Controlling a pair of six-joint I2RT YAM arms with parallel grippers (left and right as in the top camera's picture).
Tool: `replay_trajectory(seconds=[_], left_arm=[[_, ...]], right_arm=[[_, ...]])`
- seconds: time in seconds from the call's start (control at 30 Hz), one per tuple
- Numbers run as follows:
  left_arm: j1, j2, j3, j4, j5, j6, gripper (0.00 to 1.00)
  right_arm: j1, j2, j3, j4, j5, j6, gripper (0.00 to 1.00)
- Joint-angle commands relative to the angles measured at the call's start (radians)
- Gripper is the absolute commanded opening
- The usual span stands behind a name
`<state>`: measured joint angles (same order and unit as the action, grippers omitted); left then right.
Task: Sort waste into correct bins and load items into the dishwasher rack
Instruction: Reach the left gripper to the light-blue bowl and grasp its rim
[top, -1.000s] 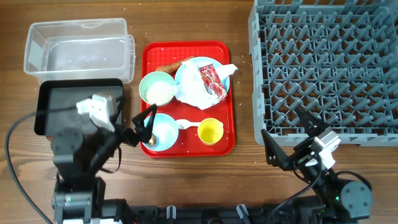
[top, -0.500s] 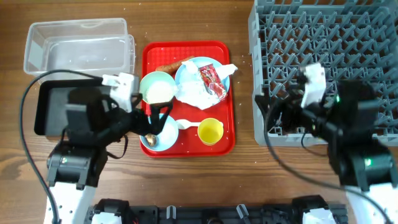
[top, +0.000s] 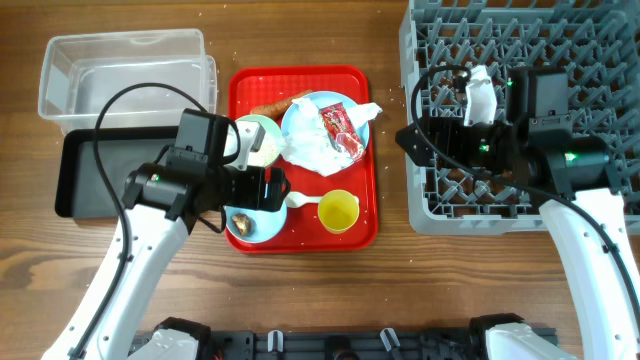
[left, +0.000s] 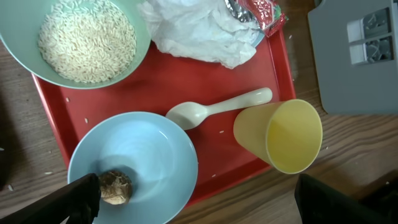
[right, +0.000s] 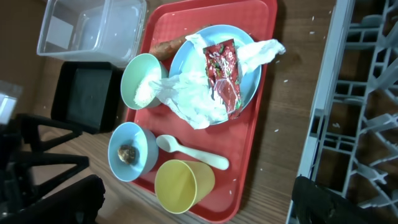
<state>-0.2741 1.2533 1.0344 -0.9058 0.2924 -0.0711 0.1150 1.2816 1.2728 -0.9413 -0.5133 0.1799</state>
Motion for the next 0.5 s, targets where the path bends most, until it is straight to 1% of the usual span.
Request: replay_trajectory(seconds=[0.0, 0.1, 0.2, 0.23, 0.27, 0.3, 0.37, 0.47], left_arm=[[-0.006, 0.026, 0.017, 0.011, 0.037, 0.011, 1.0], [-0.006, 0.026, 0.017, 0.032, 0.04, 0.011, 1.0], [-0.006, 0.026, 0.017, 0.042, 0.044, 0.011, 0.99], [-0.006, 0.026, 0.017, 0.042, 0.043, 0.008, 0.96], [-0.006, 0.026, 0.017, 0.042, 0.043, -0.001, 0.88], [-0.006, 0.026, 0.017, 0.044, 0.036, -0.029, 0.86], [-0.006, 0.026, 0.017, 0.053, 0.001, -0.136, 0.85], [-0.008, 0.026, 0.017, 0.055, 0.0, -0.196, 0.82]], right_arm=[[0.005, 0.011, 0.024, 0.005, -0.027, 0.024, 1.0], [0.005, 0.011, 0.024, -0.011, -0.011, 0.0, 1.0], [0.005, 0.011, 0.024, -0.039, 0.055, 0.003, 1.0], [0.005, 0.011, 0.024, -0.044, 0.072, 0.003, 1.0], [0.005, 0.011, 0.024, -0.047, 0.077, 0.003, 1.0], [0.005, 0.011, 0.024, -0.047, 0.08, 0.003, 1.0], [0.005, 0.011, 0.024, -0.046, 0.08, 0.003, 1.0], [0.005, 0.011, 0.024, -0.042, 0.08, 0.003, 1.0]])
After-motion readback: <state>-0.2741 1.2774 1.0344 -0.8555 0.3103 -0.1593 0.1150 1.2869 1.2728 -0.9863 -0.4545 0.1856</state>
